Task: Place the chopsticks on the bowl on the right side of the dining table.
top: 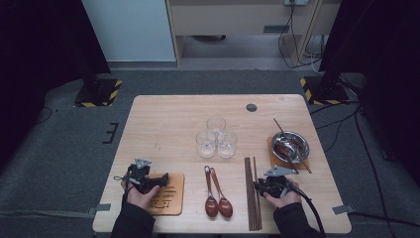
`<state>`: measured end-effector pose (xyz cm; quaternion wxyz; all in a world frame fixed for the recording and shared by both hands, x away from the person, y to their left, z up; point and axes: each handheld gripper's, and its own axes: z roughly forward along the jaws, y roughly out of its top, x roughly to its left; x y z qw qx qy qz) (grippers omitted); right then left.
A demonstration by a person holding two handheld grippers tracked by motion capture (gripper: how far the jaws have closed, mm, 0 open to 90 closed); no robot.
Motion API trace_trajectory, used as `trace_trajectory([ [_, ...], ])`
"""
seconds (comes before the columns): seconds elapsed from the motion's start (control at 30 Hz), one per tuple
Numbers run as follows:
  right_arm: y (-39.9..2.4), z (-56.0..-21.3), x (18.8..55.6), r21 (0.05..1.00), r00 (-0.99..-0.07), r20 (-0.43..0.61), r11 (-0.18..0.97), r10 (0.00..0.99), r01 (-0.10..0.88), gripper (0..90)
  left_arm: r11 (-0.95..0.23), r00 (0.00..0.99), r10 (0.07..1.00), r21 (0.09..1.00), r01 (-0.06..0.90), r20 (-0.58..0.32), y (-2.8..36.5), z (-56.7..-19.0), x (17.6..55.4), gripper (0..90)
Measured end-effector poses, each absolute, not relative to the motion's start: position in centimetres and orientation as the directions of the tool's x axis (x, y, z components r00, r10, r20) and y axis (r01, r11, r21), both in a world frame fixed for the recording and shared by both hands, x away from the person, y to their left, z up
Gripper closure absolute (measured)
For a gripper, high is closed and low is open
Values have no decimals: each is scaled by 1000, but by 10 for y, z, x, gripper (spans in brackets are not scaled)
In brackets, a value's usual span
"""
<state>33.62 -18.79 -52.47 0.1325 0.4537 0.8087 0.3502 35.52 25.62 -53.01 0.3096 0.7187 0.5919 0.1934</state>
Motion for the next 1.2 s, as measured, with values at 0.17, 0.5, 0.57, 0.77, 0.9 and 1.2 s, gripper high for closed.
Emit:
trace_trajectory([
  [0.17,-190,-525,337,684,-551,97,347,829,642,763,-108,225,970,674,731,-89,256,-530,355,13],
  [0.5,-196,-524,339,675,-532,80,347,843,651,818,-108,225,970,674,731,-89,256,-530,355,12],
  [0.57,-198,-524,339,676,-523,75,342,849,652,824,-108,225,970,674,731,-89,256,-530,355,12],
  [0.77,-205,-523,341,671,-510,63,341,858,658,838,-108,225,970,674,731,-89,256,-530,355,12],
  [0.9,-209,-522,342,671,-505,59,340,861,659,851,-108,225,970,674,731,-89,256,-530,355,12],
  [1.2,-214,-522,345,670,-500,56,339,864,660,849,-108,225,970,674,731,-89,256,-530,355,12],
])
